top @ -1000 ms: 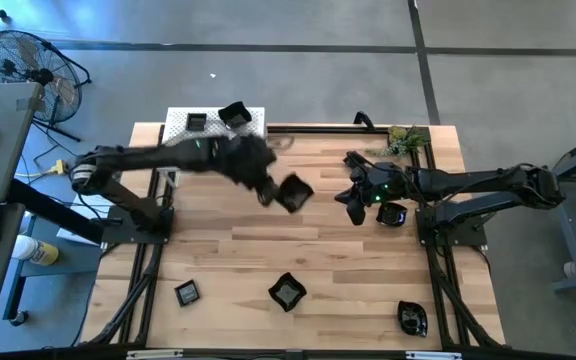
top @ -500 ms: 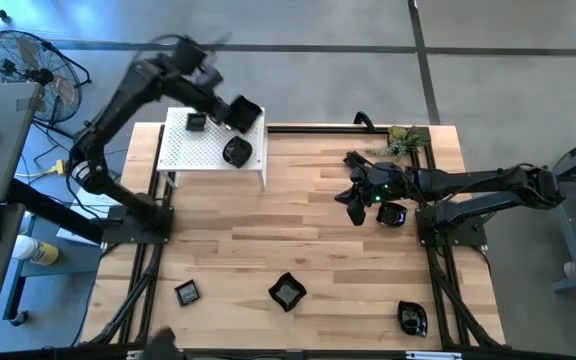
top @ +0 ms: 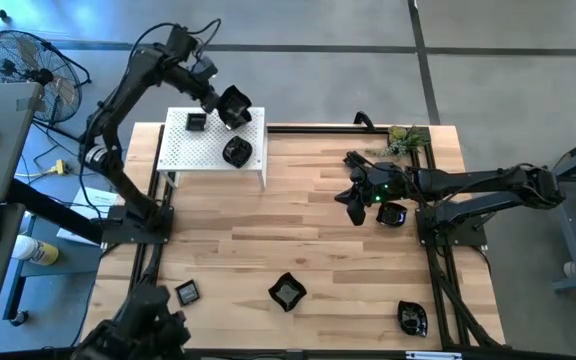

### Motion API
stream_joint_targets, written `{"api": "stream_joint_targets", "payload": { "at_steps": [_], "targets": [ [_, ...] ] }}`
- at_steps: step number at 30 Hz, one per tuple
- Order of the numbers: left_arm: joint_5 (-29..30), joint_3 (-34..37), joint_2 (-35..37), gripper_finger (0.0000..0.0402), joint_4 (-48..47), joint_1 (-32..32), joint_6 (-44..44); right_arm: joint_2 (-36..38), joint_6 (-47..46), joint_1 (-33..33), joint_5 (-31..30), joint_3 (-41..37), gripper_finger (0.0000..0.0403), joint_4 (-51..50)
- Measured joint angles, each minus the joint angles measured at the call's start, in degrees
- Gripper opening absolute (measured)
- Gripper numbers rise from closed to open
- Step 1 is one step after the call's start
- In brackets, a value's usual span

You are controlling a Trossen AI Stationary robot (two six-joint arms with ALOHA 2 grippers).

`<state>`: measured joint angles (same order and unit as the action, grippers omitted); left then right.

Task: Pick & Place Mini shaped plates
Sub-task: Stack the black distorted square plate on top of the other black distorted square plates on the shelf

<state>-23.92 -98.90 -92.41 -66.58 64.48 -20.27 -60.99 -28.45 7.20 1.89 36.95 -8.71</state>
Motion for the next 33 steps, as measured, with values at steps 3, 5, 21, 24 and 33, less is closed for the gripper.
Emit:
{"api": "stream_joint_targets", "payload": {
  "at_steps": [3,5,21,24,33],
  "targets": [
    [0.4,0.0,-0.8,0.0000,0.0,0.0,-2.0,0.0,0.0,0.0,0.0,0.0,0.0004,0.0],
    [1.2,0.0,-1.1,0.0000,0.0,0.1,-3.4,0.0,0.0,0.0,0.0,0.0,0.0006,0.0],
    [1.6,0.0,-4.0,0.0019,-2.3,0.8,-3.3,0.0,0.1,0.0,-1.9,0.0,0.0003,0.0],
    [1.5,0.0,-4.0,0.0036,-2.3,0.8,-2.0,0.0,0.2,0.0,-1.9,0.0,0.0002,0.0],
    [1.5,0.0,-3.9,0.0081,-2.4,0.8,-1.6,0.0,0.2,0.0,-1.9,0.0,0.0002,0.0]
  ]
}}
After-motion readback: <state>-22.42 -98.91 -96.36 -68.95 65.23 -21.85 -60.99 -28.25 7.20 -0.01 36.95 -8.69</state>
